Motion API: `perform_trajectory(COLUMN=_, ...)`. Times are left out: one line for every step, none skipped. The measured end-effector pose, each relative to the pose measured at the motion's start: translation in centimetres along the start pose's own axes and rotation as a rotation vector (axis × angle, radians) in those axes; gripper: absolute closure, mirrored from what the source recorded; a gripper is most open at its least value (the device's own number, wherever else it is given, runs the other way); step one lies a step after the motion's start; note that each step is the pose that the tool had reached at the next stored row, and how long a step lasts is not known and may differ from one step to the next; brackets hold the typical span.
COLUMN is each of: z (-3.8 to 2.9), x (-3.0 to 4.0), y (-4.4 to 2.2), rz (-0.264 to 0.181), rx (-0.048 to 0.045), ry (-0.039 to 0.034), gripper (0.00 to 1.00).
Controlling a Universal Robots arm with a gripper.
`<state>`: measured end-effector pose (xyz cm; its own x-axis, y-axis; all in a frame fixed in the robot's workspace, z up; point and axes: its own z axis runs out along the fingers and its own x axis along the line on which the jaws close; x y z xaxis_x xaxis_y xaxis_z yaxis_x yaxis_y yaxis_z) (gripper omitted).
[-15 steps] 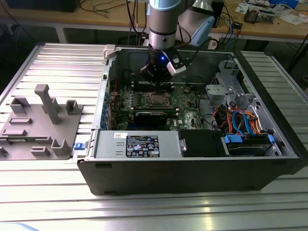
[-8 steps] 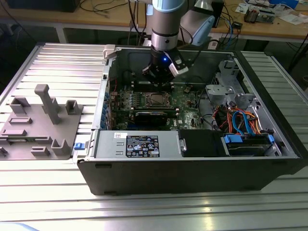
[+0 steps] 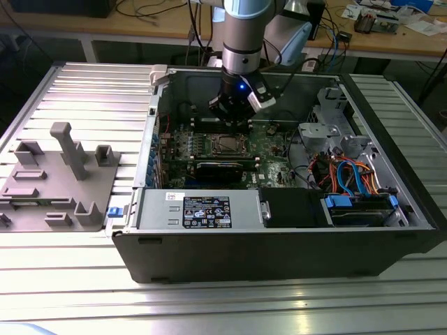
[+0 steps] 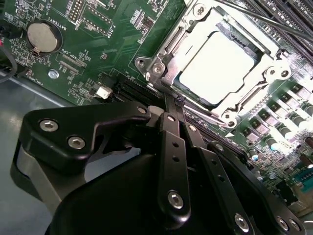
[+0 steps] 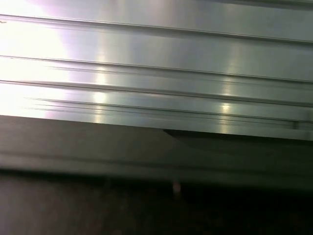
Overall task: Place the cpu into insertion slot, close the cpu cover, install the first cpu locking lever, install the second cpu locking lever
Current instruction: 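Install the first cpu locking lever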
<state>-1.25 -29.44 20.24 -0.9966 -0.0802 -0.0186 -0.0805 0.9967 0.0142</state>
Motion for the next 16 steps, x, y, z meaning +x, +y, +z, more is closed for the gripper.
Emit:
perform_trajectory(z=0.00, x=0.00, y=-0.04, rz=0.000, rx=-0.0002, ry=0.0000, gripper=0.89)
perform_trajectory(z=-0.01, x=0.00, y=-0.09, rz=0.000, rx=0.0005, ry=0.0000, gripper=0.89)
perform_trajectory(z=0.00, x=0.01, y=-0.14, rz=0.000, rx=0.0003, ry=-0.0003, gripper=0.89)
perform_trajectory(z=0.06, x=0.00, y=-0.16, rz=0.000, rx=-0.0022, ry=-0.0009, gripper=0.89)
perform_trajectory(z=0.05, x=0.00, y=-0.17, rz=0.000, rx=-0.0011, ry=-0.0006, gripper=0.89)
perform_trajectory(z=0.04, x=-0.02, y=-0.18, rz=0.000, rx=-0.0006, ry=-0.0003, gripper=0.89)
perform_trajectory(z=0.02, x=-0.02, y=-0.20, rz=0.000, rx=0.0001, ry=0.0001, gripper=0.89)
perform_trajectory(z=0.02, x=-0.02, y=-0.20, rz=0.000, rx=0.0002, ry=0.0001, gripper=0.89)
perform_trajectory(z=0.02, x=-0.02, y=-0.20, rz=0.000, rx=0.0001, ry=0.0001, gripper=0.89)
perform_trajectory(z=0.02, x=-0.02, y=-0.19, rz=0.000, rx=0.0001, ry=0.0001, gripper=0.89)
perform_trajectory(z=-0.03, x=-0.03, y=-0.19, rz=0.000, rx=0.0000, ry=0.0000, gripper=0.89)
perform_trajectory(z=-0.19, x=-0.03, y=-0.19, rz=0.000, rx=0.0002, ry=0.0000, gripper=0.89)
perform_trajectory(z=-0.31, x=-0.03, y=-0.18, rz=0.000, rx=0.0002, ry=0.0000, gripper=0.89)
perform_trajectory(z=-0.43, x=-0.03, y=-0.18, rz=0.000, rx=0.0001, ry=0.0000, gripper=0.89)
perform_trajectory(z=-0.54, x=-0.04, y=-0.18, rz=0.000, rx=0.0002, ry=0.0000, gripper=0.89)
perform_trajectory(z=-0.60, x=-0.04, y=-0.18, rz=0.000, rx=0.0001, ry=0.0000, gripper=0.89)
